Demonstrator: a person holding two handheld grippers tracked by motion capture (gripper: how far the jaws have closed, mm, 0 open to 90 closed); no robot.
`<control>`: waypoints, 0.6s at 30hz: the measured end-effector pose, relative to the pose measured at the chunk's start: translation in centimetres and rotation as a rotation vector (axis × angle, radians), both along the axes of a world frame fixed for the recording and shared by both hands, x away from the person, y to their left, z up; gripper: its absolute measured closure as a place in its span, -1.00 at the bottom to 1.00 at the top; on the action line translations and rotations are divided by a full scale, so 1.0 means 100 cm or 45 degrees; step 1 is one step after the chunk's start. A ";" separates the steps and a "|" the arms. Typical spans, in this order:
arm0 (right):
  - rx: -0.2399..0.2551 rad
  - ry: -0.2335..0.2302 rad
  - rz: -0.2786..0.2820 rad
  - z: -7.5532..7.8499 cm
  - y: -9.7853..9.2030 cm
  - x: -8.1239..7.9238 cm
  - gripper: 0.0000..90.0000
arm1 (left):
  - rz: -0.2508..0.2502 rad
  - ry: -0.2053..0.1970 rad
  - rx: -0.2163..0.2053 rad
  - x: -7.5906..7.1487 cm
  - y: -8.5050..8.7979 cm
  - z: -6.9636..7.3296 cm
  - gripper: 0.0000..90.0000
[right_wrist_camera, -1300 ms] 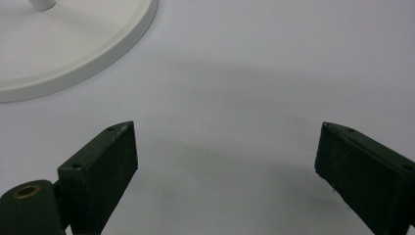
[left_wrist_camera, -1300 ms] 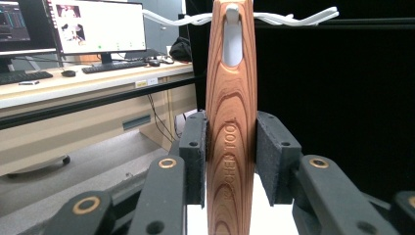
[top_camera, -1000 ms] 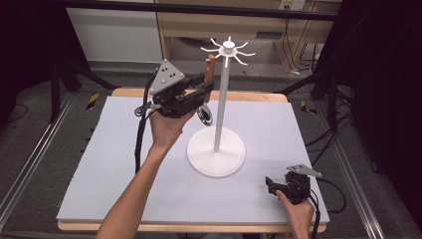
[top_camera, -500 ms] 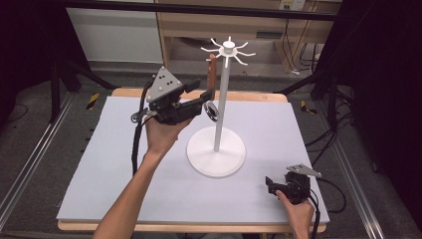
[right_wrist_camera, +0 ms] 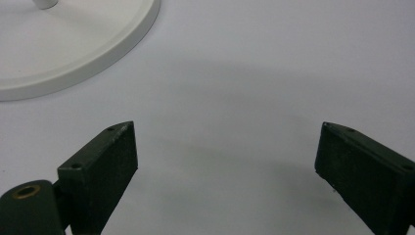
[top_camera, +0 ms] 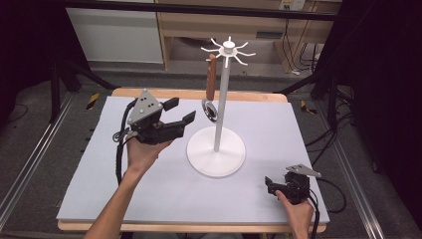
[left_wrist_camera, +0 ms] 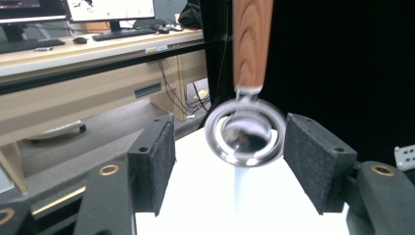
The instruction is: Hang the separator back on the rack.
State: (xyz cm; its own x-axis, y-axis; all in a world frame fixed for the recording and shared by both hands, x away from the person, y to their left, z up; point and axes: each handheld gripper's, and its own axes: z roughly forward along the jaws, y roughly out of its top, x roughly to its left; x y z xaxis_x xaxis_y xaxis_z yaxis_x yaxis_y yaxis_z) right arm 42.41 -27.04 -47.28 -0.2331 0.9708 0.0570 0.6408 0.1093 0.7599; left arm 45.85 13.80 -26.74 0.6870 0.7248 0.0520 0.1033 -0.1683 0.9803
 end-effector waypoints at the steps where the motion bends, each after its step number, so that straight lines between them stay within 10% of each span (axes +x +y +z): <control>1: -0.001 0.000 0.001 0.000 0.000 0.000 -0.80 | 0.000 0.000 0.000 0.000 0.000 0.000 -0.21; 18: 0.009 0.004 -0.012 0.000 -0.001 -0.001 -0.80 | 0.111 0.169 0.036 -0.003 0.049 -0.067 -0.31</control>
State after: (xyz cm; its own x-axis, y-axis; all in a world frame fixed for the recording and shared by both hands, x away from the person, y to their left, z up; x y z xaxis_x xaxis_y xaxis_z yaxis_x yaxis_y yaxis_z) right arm 42.31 -27.10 -47.27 -0.2236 0.9725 0.0644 0.6443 0.0979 0.7585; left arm 45.53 18.67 -33.48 0.6236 0.7816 -0.0140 0.2473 -0.1803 0.9520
